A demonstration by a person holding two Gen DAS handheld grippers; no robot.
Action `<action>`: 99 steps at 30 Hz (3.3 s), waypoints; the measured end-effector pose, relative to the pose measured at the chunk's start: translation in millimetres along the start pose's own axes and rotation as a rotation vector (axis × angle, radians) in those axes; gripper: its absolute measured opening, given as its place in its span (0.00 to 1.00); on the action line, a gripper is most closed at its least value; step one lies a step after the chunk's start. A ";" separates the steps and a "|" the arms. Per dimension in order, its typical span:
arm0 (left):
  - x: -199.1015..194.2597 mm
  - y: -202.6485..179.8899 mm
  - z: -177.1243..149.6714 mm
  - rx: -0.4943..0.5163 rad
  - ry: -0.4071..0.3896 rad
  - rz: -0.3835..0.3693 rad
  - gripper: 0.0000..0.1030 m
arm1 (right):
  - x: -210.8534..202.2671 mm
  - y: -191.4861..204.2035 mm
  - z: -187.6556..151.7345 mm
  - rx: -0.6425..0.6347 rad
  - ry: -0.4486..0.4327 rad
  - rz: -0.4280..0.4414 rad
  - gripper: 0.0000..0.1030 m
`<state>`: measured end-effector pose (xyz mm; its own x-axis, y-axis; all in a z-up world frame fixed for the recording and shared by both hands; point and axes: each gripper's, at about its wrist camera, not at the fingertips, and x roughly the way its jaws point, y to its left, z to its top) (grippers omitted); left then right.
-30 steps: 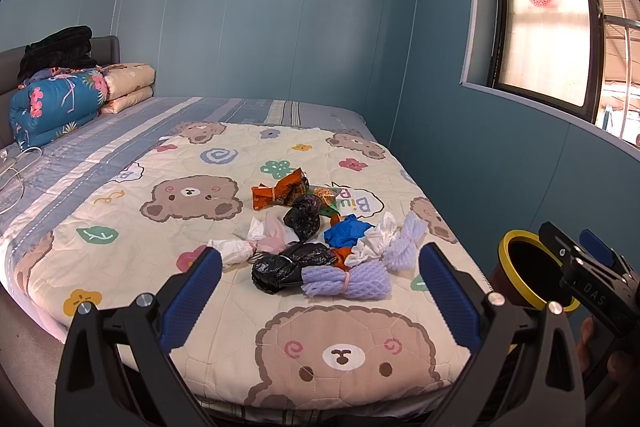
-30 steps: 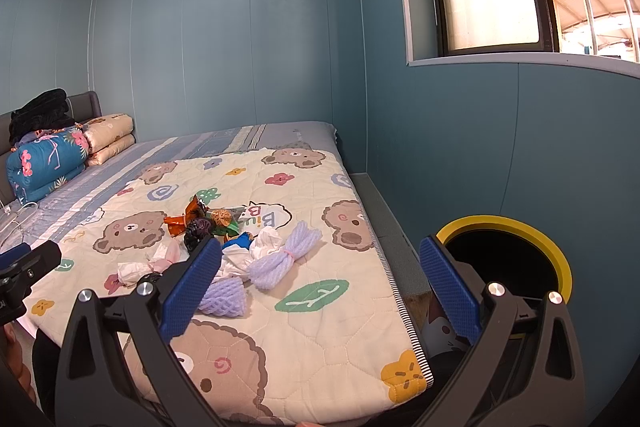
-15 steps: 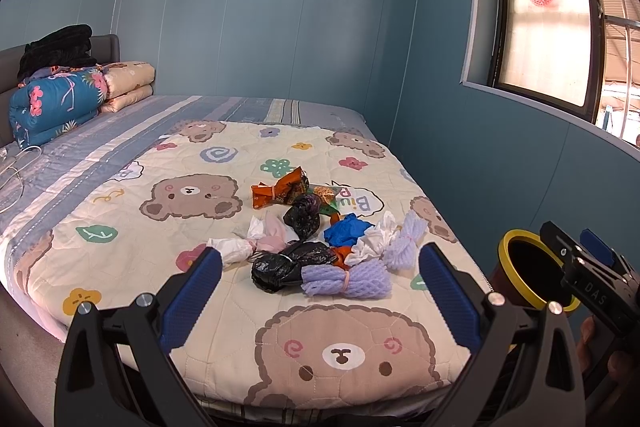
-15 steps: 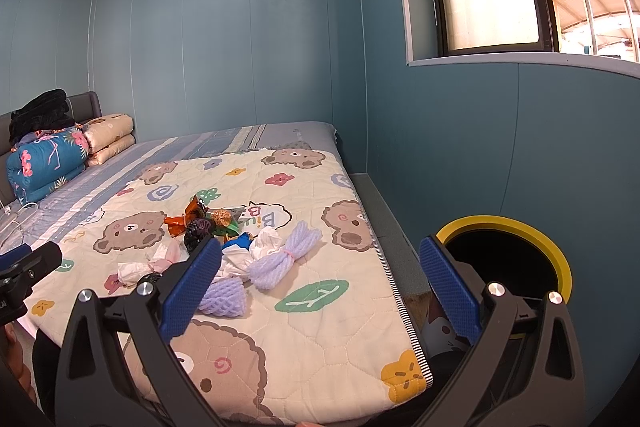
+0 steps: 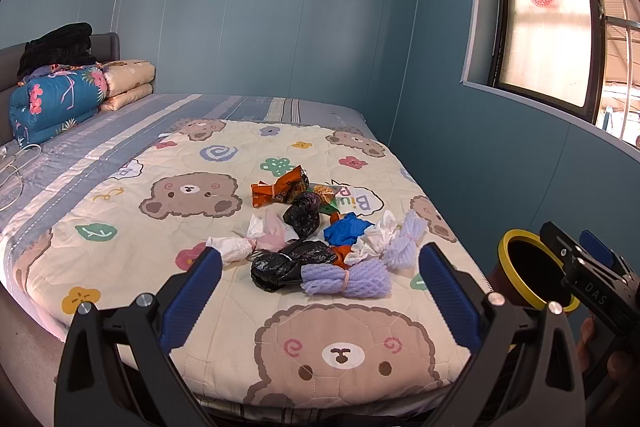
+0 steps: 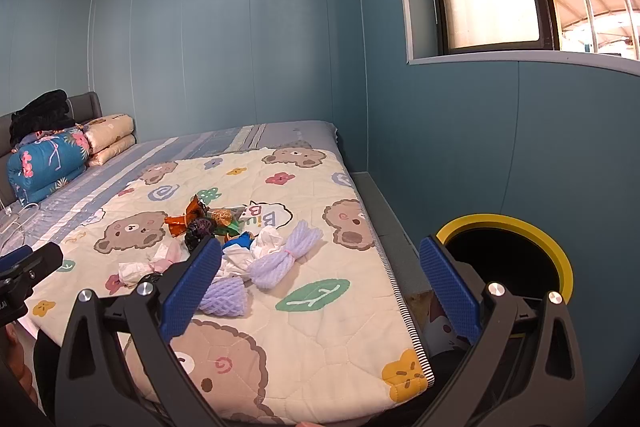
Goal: Collect trash
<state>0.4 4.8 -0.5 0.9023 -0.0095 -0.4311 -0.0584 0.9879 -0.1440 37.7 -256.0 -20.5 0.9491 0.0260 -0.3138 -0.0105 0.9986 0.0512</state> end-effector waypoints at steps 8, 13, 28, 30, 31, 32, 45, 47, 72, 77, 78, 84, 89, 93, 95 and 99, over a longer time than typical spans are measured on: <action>0.8 0.0 -0.9 0.000 0.002 -0.001 0.92 | 0.4 0.6 -0.7 -0.001 0.001 0.001 0.92; 4.3 1.2 -2.2 -0.007 0.008 0.001 0.92 | 3.5 1.6 -2.4 -0.006 0.008 0.005 0.92; 50.7 40.1 1.1 -0.029 0.075 0.070 0.92 | 55.0 10.4 0.5 -0.089 0.075 0.043 0.92; 60.9 47.5 2.0 -0.015 0.097 0.094 0.92 | 69.8 10.6 1.1 -0.087 0.111 0.056 0.92; 67.7 52.2 2.1 -0.007 0.111 0.106 0.92 | 77.3 10.9 1.1 -0.083 0.126 0.061 0.92; 72.5 56.7 2.0 -0.002 0.123 0.112 0.92 | 84.3 11.5 0.4 -0.081 0.139 0.062 0.92; 168.0 113.0 7.9 0.047 0.288 0.141 0.92 | 208.4 15.7 -12.6 -0.001 0.395 0.190 0.92; 185.7 120.9 8.5 0.040 0.322 0.127 0.92 | 228.9 13.0 -15.2 0.030 0.445 0.196 0.92; 299.8 141.2 -12.3 0.058 0.565 0.001 0.59 | 319.5 22.5 -49.1 0.130 0.718 0.261 0.70; 299.6 134.9 -10.2 0.041 0.581 -0.040 0.20 | 321.7 26.1 -51.8 0.171 0.749 0.309 0.35; 299.2 133.6 -10.4 0.048 0.579 -0.040 0.17 | 322.1 26.2 -51.7 0.186 0.759 0.326 0.33; 294.5 131.4 -11.4 0.057 0.559 -0.058 0.13 | 314.6 28.0 -50.2 0.186 0.762 0.380 0.26; 284.3 138.6 -4.2 0.010 0.530 -0.076 0.10 | 297.0 24.7 -38.2 0.189 0.732 0.415 0.25; 269.1 139.3 6.0 0.000 0.487 -0.074 0.09 | 279.8 19.8 -25.7 0.183 0.695 0.433 0.25; 261.1 139.8 11.7 -0.002 0.467 -0.068 0.09 | 272.3 16.2 -21.5 0.197 0.687 0.448 0.25; 242.0 145.6 25.9 -0.038 0.416 -0.067 0.09 | 255.8 12.6 -14.9 0.194 0.663 0.465 0.25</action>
<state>221.4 150.4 -102.7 0.6553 -0.1427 -0.7418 -0.0287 0.9766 -0.2132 275.7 -236.1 -114.2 0.4783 0.5158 -0.7107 -0.2436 0.8555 0.4570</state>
